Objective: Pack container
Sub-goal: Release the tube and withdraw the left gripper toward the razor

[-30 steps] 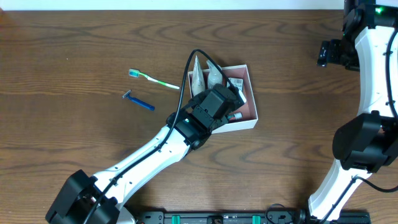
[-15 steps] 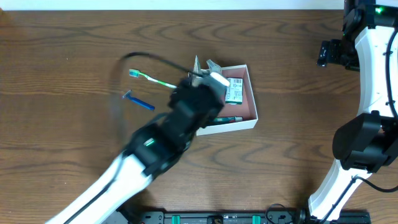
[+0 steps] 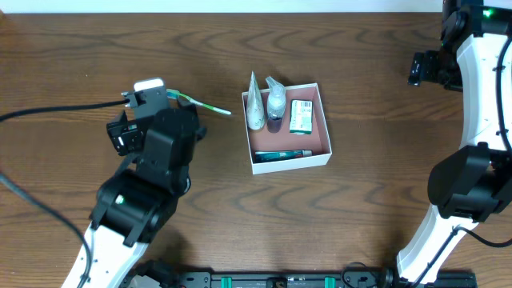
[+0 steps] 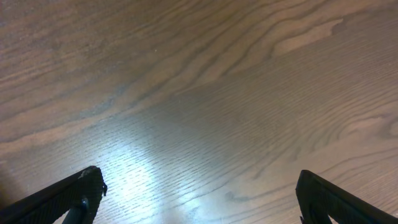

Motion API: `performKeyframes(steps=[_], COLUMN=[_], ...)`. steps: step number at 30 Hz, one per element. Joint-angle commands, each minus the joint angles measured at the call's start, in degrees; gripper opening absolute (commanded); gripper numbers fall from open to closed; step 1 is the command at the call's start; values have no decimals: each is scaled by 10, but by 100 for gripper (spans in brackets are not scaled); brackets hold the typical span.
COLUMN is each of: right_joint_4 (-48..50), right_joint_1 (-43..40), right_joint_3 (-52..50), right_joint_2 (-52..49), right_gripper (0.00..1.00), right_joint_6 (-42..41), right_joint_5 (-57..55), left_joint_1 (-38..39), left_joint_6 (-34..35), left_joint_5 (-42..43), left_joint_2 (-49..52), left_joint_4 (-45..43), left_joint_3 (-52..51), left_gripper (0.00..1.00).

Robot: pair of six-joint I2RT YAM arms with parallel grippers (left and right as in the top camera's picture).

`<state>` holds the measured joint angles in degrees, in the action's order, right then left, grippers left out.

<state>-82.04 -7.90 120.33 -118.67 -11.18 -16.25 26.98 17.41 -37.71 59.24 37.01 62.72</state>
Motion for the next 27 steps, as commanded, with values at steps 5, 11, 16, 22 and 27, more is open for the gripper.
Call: performKeyframes(steps=[5, 11, 16, 22, 27], right_joint_4=[0, 0, 0, 0, 0], right_joint_1=[4, 4, 4, 4, 4], right_joint_3=[11, 11, 11, 11, 11], right_joint_2=[3, 3, 3, 3, 3], right_gripper=[99, 99, 99, 99, 99], right_joint_6=[-10, -10, -10, -10, -10], right_joint_5=[-2, -2, -2, -2, -2], left_joint_1=[-6, -42, -101, -164, -198], left_joint_6=[26, 141, 172, 211, 213], left_joint_5=[63, 74, 146, 187, 237], left_joint_2=[49, 109, 166, 237, 308], left_joint_4=[11, -14, -41, 11, 79], left_joint_3=[3, 3, 5, 48, 114], left_gripper=[98, 98, 98, 98, 98])
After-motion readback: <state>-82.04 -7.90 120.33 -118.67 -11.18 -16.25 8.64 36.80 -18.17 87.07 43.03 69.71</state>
